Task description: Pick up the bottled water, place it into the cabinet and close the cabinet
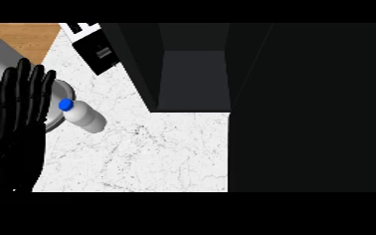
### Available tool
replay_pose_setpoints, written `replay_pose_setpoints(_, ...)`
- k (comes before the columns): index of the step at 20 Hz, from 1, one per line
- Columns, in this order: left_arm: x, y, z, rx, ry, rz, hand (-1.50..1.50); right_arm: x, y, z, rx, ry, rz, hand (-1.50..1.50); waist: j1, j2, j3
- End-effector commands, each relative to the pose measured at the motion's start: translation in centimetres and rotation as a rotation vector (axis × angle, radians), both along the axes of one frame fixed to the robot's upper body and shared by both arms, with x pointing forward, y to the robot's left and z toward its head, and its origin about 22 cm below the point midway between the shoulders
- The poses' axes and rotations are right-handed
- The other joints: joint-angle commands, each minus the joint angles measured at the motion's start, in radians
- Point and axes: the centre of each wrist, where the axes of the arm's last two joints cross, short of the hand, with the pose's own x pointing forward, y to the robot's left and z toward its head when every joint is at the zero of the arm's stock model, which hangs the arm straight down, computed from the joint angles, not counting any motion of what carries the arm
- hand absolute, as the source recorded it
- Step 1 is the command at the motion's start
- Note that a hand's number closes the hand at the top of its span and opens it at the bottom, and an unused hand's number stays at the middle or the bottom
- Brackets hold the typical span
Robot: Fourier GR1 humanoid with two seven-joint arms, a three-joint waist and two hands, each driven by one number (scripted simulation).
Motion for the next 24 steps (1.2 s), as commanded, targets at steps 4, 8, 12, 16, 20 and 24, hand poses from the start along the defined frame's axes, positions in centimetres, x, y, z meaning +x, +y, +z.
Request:
replay_pose_setpoints(4, 1.5, 3.0, -0.7, -0.065, -0.018, 0.459, -1.50, -2.3, -0.1, 0.6, -0.009, -0.021, 0.049, -1.50, -0.010, 0.028, 0.008)
replay_pose_setpoints(8, 1.7, 3.5, -1.3, -0.342, 0.070, 0.730, -1.50, -2.5, 1.8, 0.0, 0.050, 0.078, 0.261, -1.50, 0.002, 0.030, 0.006)
replay_pose_setpoints(12, 1.6, 1.7, 0.7, -0.398, 0.066, 0.803, -1.50, -6.1, 2.6, 2.2, 0.062, 0.104, 0.305, -1.50, -0.014, 0.023, 0.008)
replay_pose_setpoints(16, -0.8, -1.3, 3.1, -0.420, 0.065, 0.799, -1.50, -7.2, 2.8, 3.2, 0.072, 0.130, 0.300, -1.50, 0.001, 0.025, 0.009)
replay_pose_setpoints(20, -2.6, -3.4, 4.1, -0.423, 0.067, 0.804, -1.50, -8.6, 4.1, 4.7, 0.078, 0.108, 0.295, -1.50, 0.004, 0.026, 0.009)
replay_pose_setpoints(24, -3.6, -2.4, 5.4, -0.406, 0.110, 0.839, -1.50, -10.2, 5.2, 4.4, 0.072, 0.126, 0.304, -1.50, 0.000, 0.025, 0.008)
